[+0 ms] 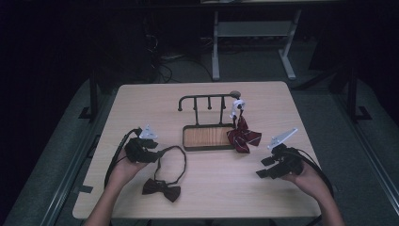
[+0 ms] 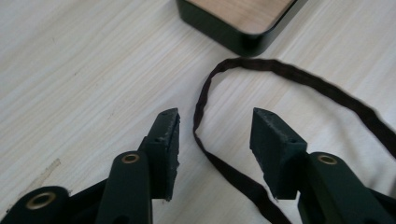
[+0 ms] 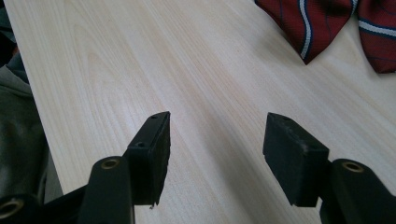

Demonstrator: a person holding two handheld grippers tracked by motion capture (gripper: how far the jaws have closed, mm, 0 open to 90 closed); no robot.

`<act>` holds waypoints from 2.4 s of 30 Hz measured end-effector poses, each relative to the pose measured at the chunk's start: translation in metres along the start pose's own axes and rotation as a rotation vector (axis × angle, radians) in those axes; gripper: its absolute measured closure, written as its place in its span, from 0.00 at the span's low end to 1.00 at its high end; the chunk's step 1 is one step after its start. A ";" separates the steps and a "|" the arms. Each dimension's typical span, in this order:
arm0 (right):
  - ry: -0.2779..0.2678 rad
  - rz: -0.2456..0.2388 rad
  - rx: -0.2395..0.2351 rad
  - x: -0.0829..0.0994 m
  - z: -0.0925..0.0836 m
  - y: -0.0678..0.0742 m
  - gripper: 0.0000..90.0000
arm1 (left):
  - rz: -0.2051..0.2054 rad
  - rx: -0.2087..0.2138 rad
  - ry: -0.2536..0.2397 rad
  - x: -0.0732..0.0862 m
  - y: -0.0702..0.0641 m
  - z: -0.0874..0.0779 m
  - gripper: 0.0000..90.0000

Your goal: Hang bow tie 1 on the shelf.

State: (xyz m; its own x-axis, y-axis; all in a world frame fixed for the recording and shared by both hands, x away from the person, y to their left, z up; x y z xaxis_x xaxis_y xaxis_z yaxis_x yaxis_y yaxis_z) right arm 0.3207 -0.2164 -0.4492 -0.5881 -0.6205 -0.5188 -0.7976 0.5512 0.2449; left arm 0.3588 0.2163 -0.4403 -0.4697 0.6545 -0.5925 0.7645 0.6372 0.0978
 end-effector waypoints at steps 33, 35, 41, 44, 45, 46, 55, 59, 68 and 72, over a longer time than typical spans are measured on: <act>-0.031 -0.014 0.007 -0.004 -0.006 0.007 0.46 | -0.065 0.020 0.127 0.012 0.006 0.027 0.80; -0.031 -0.014 0.009 -0.004 -0.007 0.007 0.46 | -0.053 0.024 0.140 0.012 0.006 0.027 0.84; -0.033 -0.019 0.010 -0.003 -0.007 0.007 0.46 | -0.033 0.040 0.157 0.012 0.004 0.027 0.92; -0.036 -0.015 0.009 -0.003 -0.008 0.007 0.46 | -0.027 0.040 0.164 0.013 0.004 0.028 0.95; -0.037 -0.016 0.010 -0.003 -0.008 0.007 0.46 | -0.028 0.041 0.165 0.014 0.004 0.028 0.96; -0.037 -0.016 0.010 -0.003 -0.008 0.007 0.46 | -0.029 0.043 0.166 0.014 0.005 0.028 0.97; -0.039 -0.007 -0.002 -0.002 -0.008 0.007 0.46 | -0.031 0.052 0.166 0.015 0.004 0.028 0.99; -0.039 -0.007 -0.006 -0.002 -0.007 0.006 0.46 | -0.018 0.059 0.164 0.014 0.004 0.027 1.00; -0.038 -0.006 -0.015 -0.001 -0.005 0.005 0.46 | -0.014 0.082 0.135 0.011 0.000 0.019 1.00; -0.037 -0.005 -0.015 -0.002 -0.005 0.005 0.46 | -0.011 0.091 0.115 0.009 -0.002 0.015 1.00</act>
State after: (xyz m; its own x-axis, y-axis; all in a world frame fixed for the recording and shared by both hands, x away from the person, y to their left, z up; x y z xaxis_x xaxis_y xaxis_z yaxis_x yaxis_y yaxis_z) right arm 0.3173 -0.2158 -0.4431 -0.5789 -0.6019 -0.5501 -0.8026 0.5397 0.2541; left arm 0.3591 0.2151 -0.4578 -0.5217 0.6932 -0.4973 0.7935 0.6084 0.0157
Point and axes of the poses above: each handheld gripper's, and its own axes: z roughly forward along the jaws, x roughly out of its underside, y roughly to its left, the point moved 3 cm from there along z, roughly forward along the jaws, and after that the axes turned 2 degrees about z, right-handed, at the moved point
